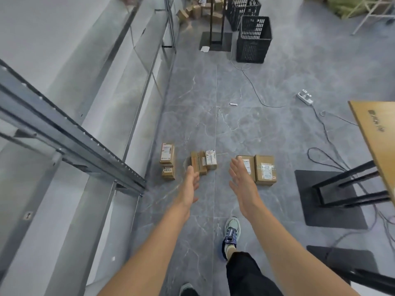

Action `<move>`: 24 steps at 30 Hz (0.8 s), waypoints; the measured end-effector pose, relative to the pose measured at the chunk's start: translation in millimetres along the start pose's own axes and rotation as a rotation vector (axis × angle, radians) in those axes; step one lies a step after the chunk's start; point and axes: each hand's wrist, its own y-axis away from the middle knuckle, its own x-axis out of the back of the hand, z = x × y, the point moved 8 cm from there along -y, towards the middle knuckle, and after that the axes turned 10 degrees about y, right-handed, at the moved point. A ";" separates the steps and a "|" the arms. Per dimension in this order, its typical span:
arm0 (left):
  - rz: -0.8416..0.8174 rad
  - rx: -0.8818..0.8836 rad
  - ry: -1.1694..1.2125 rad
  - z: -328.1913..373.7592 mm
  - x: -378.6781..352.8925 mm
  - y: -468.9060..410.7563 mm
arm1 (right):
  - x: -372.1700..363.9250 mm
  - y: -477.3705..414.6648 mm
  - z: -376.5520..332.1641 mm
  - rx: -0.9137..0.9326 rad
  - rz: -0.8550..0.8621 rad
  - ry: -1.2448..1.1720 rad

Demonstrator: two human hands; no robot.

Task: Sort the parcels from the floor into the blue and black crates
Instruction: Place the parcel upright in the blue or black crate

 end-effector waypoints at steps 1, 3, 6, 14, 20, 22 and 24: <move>0.010 0.026 0.000 1.3 -7.4 -12.5 | 6.4 -16.2 -2.6 -0.018 0.000 0.006; 0.026 0.061 -0.005 3.8 -19.6 -35.0 | 16.5 -46.7 -5.8 -0.050 -0.017 0.020; 0.048 0.097 -0.009 10.4 -31.7 -68.6 | 27.3 -90.4 -8.9 -0.088 -0.039 0.037; 0.062 0.215 0.015 13.6 -42.7 -163.3 | 36.2 -188.8 -2.1 -0.188 -0.030 0.076; 0.055 0.314 0.031 16.1 -30.5 -260.8 | 29.9 -273.6 15.2 -0.282 0.015 0.086; 0.056 0.347 0.023 17.6 -23.8 -297.0 | 29.5 -303.8 23.4 -0.312 0.050 0.076; 0.048 0.380 0.003 17.9 -17.5 -332.3 | 26.4 -332.3 31.7 -0.341 0.067 0.082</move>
